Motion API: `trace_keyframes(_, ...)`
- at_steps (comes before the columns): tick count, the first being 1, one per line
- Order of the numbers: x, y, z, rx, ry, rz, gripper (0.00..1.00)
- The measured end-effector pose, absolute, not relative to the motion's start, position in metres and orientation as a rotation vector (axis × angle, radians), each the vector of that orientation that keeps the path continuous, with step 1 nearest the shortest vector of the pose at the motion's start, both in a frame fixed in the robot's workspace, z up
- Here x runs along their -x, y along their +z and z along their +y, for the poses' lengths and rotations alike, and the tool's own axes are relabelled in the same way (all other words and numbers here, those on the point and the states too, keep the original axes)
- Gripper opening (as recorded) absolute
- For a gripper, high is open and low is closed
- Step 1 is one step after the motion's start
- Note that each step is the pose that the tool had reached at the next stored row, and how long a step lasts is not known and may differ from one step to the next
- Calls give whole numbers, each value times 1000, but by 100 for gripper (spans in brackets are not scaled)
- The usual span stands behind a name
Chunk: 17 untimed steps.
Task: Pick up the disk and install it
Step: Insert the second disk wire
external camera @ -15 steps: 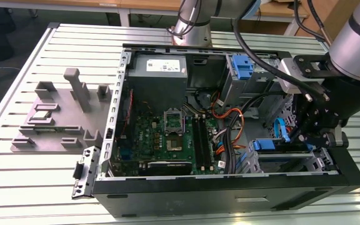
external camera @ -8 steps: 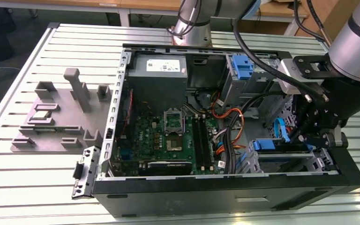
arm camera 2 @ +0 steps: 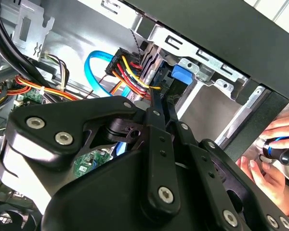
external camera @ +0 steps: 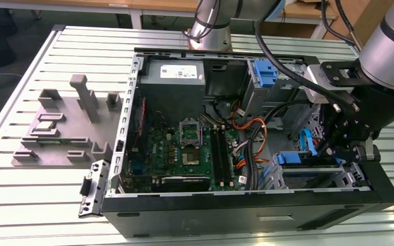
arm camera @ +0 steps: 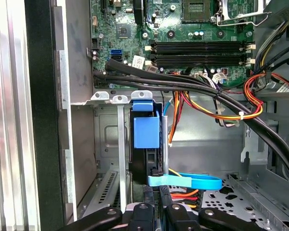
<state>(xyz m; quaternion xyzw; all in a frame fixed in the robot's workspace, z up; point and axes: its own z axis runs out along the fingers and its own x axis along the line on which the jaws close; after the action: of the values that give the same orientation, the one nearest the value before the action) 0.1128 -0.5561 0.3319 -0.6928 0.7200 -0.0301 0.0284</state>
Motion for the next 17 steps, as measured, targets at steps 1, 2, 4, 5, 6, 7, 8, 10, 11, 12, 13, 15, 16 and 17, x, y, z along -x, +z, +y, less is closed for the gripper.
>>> trace_keyframes(1,-113,332,-556,2138,-93,2222,18)
trace_keyframes(2,-113,332,-556,2138,-93,2222,18)
trace_keyframes(4,-113,332,-556,2138,-93,2222,24)
trace_keyframes(5,-113,332,-556,2138,-93,2222,24)
trace_keyframes(6,-113,332,-556,2138,-93,2222,24)
trace_keyframes(7,-113,333,-556,2138,-93,2222,24)
trace_keyframes(8,-113,334,-556,2138,-93,2222,24)
trace_keyframes(10,-113,336,-556,2138,-93,2222,24)
trace_keyframes(11,-113,337,-556,2138,-93,2222,24)
trace_keyframes(12,-113,338,-556,2138,-93,2222,24)
trace_keyframes(13,-113,338,-556,2138,-93,2222,24)
trace_keyframes(15,-113,338,-556,2138,-93,2222,24)
trace_keyframes(16,-113,338,-556,2138,-93,2222,24)
trace_keyframes(17,-113,338,-556,2138,-93,2222,24)
